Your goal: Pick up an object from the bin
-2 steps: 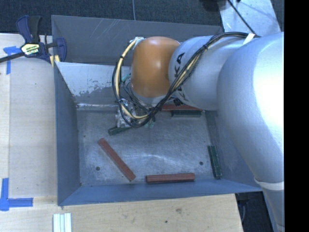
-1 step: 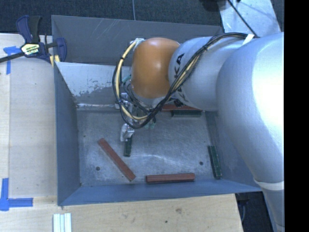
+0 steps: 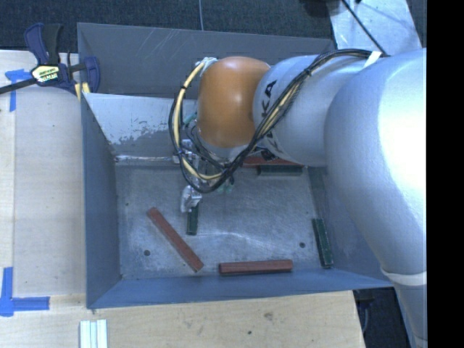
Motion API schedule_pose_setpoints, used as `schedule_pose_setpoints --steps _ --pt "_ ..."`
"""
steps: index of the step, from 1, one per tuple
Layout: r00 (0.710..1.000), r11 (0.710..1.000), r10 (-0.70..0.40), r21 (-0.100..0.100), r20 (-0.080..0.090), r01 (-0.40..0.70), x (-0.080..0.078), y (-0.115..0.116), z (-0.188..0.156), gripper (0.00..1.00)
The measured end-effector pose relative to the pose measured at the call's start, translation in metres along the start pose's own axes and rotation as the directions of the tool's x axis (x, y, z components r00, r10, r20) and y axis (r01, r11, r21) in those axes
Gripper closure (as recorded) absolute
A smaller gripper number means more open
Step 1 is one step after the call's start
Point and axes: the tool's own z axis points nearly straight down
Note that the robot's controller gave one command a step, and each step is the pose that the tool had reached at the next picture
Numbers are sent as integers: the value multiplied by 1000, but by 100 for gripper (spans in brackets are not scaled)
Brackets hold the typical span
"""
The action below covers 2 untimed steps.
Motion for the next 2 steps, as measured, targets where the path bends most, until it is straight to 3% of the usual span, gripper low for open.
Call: schedule_pose_setpoints --steps 1,2 --pt "922 923 -385 3 26 385 24 -61 6 100" --pt "923 923 -384 3 26 384 24 -61 6 100"
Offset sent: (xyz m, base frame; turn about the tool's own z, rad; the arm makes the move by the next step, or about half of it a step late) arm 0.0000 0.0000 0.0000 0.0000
